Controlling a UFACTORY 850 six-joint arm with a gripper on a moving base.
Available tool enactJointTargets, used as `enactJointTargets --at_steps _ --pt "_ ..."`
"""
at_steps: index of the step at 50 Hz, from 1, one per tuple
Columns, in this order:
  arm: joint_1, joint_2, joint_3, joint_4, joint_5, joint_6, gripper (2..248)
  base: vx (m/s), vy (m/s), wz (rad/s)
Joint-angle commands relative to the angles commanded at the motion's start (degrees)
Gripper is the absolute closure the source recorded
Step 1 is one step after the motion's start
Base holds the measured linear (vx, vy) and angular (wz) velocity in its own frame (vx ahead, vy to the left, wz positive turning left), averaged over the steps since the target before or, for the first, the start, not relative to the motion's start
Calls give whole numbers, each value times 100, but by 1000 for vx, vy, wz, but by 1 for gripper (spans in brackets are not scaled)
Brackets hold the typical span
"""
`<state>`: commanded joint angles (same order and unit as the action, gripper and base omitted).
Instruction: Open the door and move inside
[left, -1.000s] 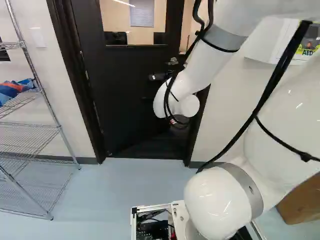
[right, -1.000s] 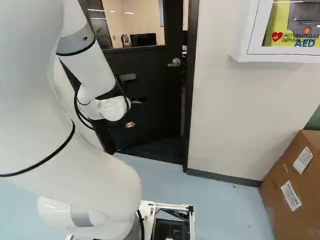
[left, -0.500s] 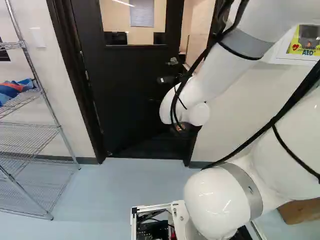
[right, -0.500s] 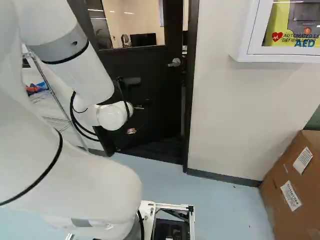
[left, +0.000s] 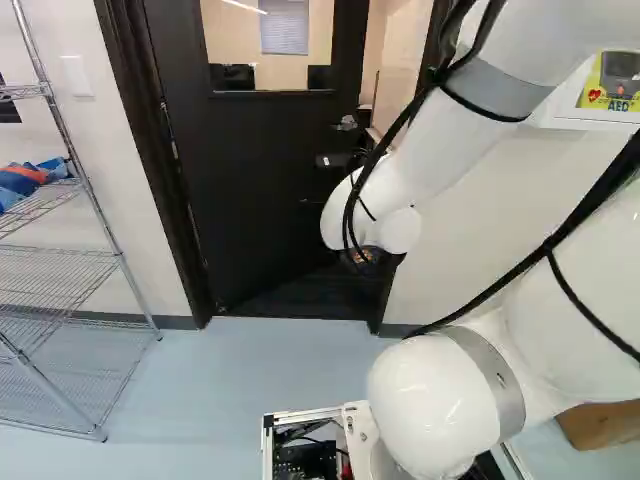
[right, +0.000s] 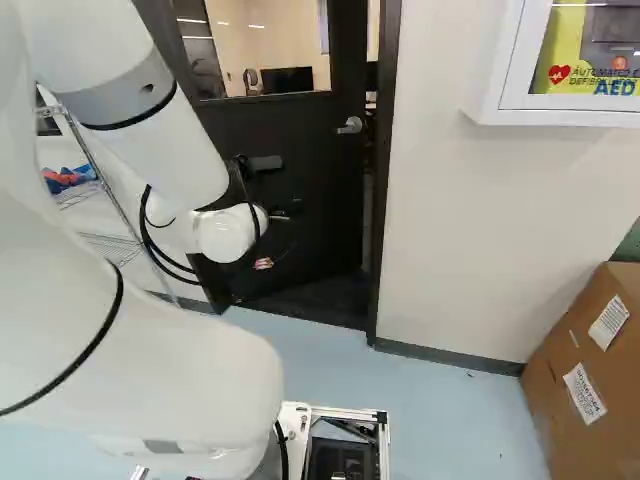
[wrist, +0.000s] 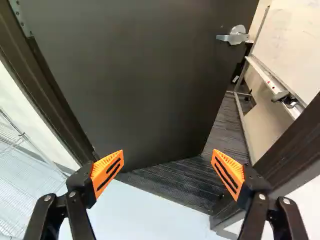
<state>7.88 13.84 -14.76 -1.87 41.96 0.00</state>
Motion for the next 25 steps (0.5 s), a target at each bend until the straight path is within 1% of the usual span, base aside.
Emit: enactJointTargets --at_steps 25 --pt "0 0 0 0 0 0 3 76 5 -11"
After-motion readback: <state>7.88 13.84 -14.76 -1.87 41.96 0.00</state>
